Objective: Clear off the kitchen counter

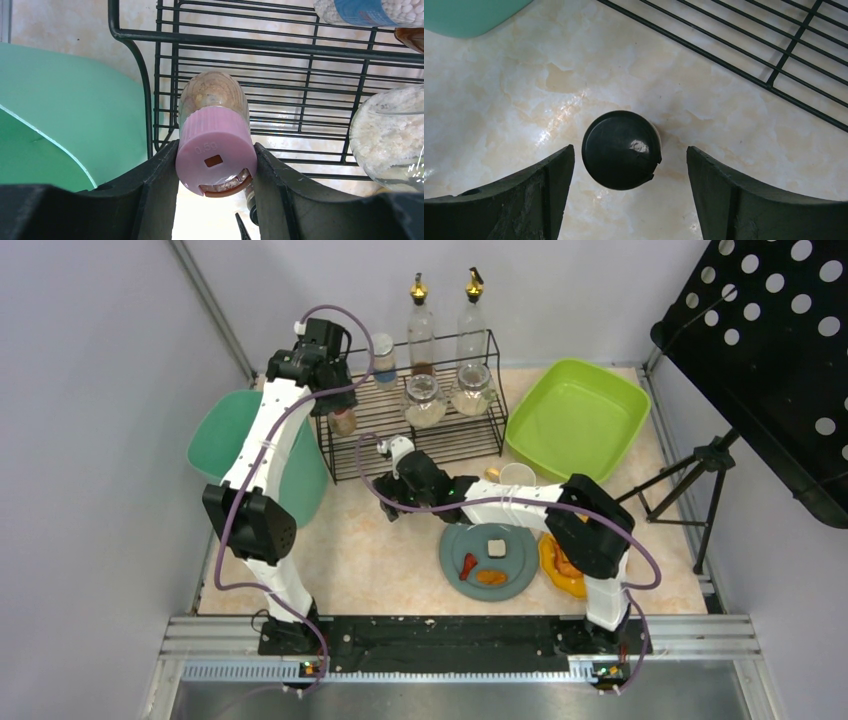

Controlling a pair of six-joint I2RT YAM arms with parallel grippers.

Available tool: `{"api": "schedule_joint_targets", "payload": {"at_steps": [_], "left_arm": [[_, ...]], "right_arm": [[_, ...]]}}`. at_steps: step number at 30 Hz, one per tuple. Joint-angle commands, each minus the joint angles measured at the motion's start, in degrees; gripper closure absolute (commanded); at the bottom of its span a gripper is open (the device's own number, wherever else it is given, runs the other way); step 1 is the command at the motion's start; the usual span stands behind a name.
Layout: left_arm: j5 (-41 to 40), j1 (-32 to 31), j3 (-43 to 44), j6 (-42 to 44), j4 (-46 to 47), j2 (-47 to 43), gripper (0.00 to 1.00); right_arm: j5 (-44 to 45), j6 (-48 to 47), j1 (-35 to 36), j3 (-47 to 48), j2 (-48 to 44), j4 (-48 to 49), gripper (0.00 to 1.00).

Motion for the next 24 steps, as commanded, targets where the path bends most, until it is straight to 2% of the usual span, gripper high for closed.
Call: {"api": "schedule_joint_targets", "payload": {"at_steps": [1, 4, 8, 20, 24], "left_arm": [[-2.5, 0.3, 2.3, 0.4, -0.2, 0.9, 0.53], [-3.1, 0.3, 2.4, 0.4, -0.2, 1.2, 0.43], [-3.6, 0.3, 2.5, 0.2, -0.1, 1.0, 0.36], [-2.8, 0.3, 3.0, 0.0, 0.3, 0.8, 0.32], [-2.5, 0.3, 3.2, -0.1, 0.0, -0.1, 0.31]], "right_arm": [[1.0, -0.4, 0.5, 4.0, 1.5, 4.9, 0.21], [1.4, -1.0, 0.7, 5.2, 2.4, 4.1, 0.25], [1.6, -1.0, 0.8, 6.7, 3.4, 2.0, 0.30], [3.1, -0.5, 1.0, 5.2, 2.4, -0.4, 0.42], [3.3, -0.6, 1.1, 5.0, 2.1, -0.4, 0.57]]}}
